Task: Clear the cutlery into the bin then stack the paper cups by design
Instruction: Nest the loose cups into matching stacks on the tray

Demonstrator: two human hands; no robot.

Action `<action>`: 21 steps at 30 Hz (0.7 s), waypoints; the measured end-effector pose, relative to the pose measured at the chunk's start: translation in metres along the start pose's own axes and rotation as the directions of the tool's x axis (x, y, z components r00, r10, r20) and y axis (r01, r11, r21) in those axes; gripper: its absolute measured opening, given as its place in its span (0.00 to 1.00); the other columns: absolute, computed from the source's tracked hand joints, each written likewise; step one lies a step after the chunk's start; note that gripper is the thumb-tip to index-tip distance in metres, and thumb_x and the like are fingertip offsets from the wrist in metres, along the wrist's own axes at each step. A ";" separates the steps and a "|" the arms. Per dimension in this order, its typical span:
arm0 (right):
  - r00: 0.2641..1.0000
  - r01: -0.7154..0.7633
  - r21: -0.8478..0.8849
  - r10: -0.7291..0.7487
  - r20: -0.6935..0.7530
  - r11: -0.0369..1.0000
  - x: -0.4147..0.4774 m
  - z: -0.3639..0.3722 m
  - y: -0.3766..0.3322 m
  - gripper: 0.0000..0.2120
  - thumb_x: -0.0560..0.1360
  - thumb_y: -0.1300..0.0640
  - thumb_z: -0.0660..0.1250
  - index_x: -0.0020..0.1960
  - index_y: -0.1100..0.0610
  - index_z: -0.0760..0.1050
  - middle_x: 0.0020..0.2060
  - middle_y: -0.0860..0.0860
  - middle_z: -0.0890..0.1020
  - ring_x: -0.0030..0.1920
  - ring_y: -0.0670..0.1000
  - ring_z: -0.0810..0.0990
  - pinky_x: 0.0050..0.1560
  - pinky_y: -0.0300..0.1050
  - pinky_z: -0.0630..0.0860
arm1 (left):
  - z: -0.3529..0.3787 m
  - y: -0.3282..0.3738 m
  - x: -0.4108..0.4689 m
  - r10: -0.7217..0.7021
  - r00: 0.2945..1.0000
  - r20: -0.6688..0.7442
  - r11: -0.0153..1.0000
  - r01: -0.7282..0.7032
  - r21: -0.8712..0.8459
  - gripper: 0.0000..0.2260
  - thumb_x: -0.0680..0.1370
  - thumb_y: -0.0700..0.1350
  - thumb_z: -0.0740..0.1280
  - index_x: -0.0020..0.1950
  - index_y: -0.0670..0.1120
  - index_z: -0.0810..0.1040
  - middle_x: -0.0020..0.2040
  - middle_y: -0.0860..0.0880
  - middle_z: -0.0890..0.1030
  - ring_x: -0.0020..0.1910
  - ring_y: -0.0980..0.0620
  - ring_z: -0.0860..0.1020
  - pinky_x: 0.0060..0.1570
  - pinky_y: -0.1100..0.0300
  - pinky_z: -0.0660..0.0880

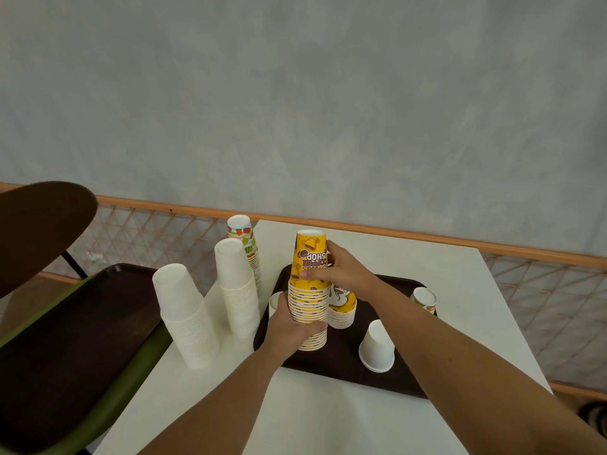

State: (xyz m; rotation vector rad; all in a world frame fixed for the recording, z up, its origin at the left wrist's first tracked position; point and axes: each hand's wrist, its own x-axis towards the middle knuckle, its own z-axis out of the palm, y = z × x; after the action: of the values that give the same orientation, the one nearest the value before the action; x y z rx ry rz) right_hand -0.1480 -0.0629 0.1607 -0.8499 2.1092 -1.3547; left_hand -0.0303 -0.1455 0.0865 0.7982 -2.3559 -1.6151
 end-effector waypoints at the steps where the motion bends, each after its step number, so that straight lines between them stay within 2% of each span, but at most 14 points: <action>1: 1.000 0.006 0.010 -0.006 -0.005 1.000 0.000 0.000 -0.001 0.34 0.68 0.53 0.75 0.69 0.54 0.64 0.63 0.52 0.76 0.61 0.54 0.76 0.62 0.54 0.74 | -0.001 -0.001 0.000 0.001 1.000 0.002 1.000 -0.001 -0.002 0.40 0.67 0.47 0.77 0.72 0.50 0.57 0.66 0.50 0.71 0.65 0.49 0.71 0.61 0.55 0.71; 11: 0.998 0.044 0.082 -0.041 -0.045 0.996 0.002 -0.005 -0.012 0.32 0.68 0.52 0.75 0.68 0.51 0.66 0.61 0.51 0.77 0.59 0.54 0.78 0.61 0.56 0.75 | -0.003 -0.012 -0.003 -0.033 0.999 -0.003 0.999 0.033 0.007 0.40 0.67 0.47 0.77 0.72 0.51 0.58 0.66 0.49 0.71 0.65 0.48 0.71 0.62 0.54 0.70; 16: 0.994 0.073 0.143 -0.061 -0.092 0.987 0.004 -0.012 -0.021 0.26 0.69 0.55 0.74 0.63 0.48 0.67 0.58 0.50 0.77 0.57 0.52 0.77 0.59 0.51 0.76 | -0.003 -0.014 -0.002 -0.043 0.999 -0.001 0.999 0.043 -0.008 0.39 0.67 0.46 0.77 0.71 0.50 0.59 0.65 0.49 0.72 0.64 0.49 0.71 0.62 0.54 0.70; 21: 0.976 0.138 0.242 -0.091 -0.196 0.960 0.008 -0.025 -0.027 0.27 0.69 0.57 0.74 0.65 0.54 0.68 0.55 0.49 0.79 0.55 0.51 0.78 0.52 0.46 0.78 | -0.002 -0.016 0.000 -0.059 0.998 -0.004 0.998 0.059 -0.004 0.38 0.67 0.46 0.77 0.71 0.51 0.59 0.65 0.50 0.72 0.64 0.49 0.71 0.62 0.54 0.70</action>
State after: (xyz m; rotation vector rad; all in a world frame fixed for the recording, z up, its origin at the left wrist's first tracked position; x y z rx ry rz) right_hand -0.1637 -0.0618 0.1944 -0.7755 1.9831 -1.7820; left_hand -0.0243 -0.1516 0.0726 0.8766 -2.3475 -1.6383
